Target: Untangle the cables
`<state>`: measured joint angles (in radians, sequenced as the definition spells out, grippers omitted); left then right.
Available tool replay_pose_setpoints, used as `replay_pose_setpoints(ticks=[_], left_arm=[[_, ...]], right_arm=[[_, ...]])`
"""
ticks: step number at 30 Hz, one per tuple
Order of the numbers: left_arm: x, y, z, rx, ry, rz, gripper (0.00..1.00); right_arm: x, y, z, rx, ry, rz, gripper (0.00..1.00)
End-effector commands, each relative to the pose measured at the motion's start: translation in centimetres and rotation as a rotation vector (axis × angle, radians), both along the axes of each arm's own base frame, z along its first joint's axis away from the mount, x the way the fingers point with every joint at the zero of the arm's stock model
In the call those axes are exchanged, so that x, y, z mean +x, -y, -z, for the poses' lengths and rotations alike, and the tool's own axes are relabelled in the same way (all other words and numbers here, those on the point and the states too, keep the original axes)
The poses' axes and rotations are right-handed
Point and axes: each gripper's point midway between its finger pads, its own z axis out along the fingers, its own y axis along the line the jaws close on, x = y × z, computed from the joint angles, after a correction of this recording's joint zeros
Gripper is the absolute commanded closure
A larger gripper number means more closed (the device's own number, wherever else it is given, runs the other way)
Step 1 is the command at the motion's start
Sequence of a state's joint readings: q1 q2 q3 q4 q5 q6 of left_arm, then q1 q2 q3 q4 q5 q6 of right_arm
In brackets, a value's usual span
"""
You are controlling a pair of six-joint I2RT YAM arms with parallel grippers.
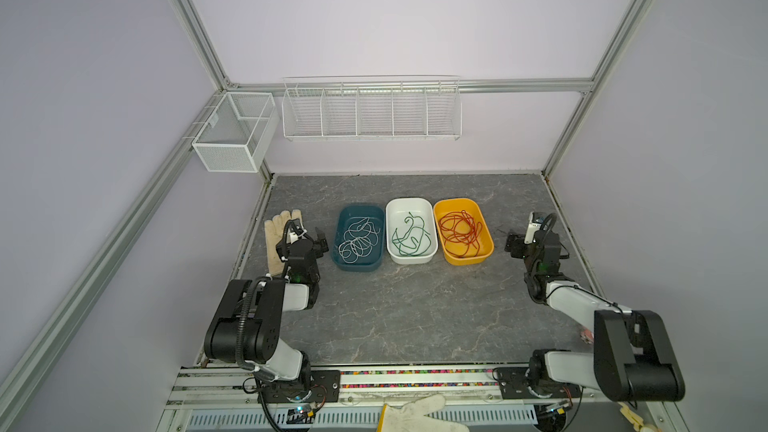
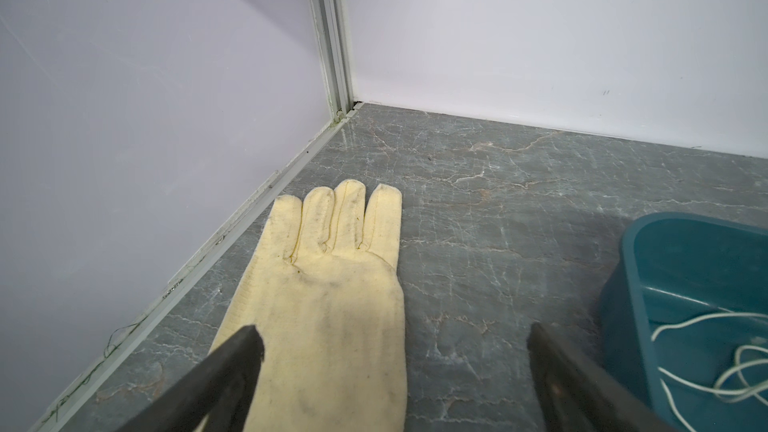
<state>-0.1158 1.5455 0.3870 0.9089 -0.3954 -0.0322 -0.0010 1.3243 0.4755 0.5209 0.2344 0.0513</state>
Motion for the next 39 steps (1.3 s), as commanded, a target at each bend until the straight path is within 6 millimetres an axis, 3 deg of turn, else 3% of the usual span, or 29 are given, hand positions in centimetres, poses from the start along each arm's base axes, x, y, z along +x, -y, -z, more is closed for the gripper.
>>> replay_pose_setpoints(ticks=[1,6,14,39], left_arm=[[0.1,-0.1,-0.1,0.012,0.008,0.003,0.01],[0.0,-0.2,0.0,0.012,0.007,0.002,0.01],[0.1,-0.2,-0.1,0.012,0.008,0.003,0.01],[0.0,-0.2,0.0,0.011,0.008,0.002,0.01]], right_arm=[[0.9,-0.4,-1.1,0.012,0.024,-0.056,0.11],[0.5,-1.4,1.5,0.012,0.03,-0.123,0.12],[1.2,-2.2,3.5,0.0,0.019,-0.163,0.12],[1.1,-2.3,3.4,-0.023,0.03,-0.153,0.12]])
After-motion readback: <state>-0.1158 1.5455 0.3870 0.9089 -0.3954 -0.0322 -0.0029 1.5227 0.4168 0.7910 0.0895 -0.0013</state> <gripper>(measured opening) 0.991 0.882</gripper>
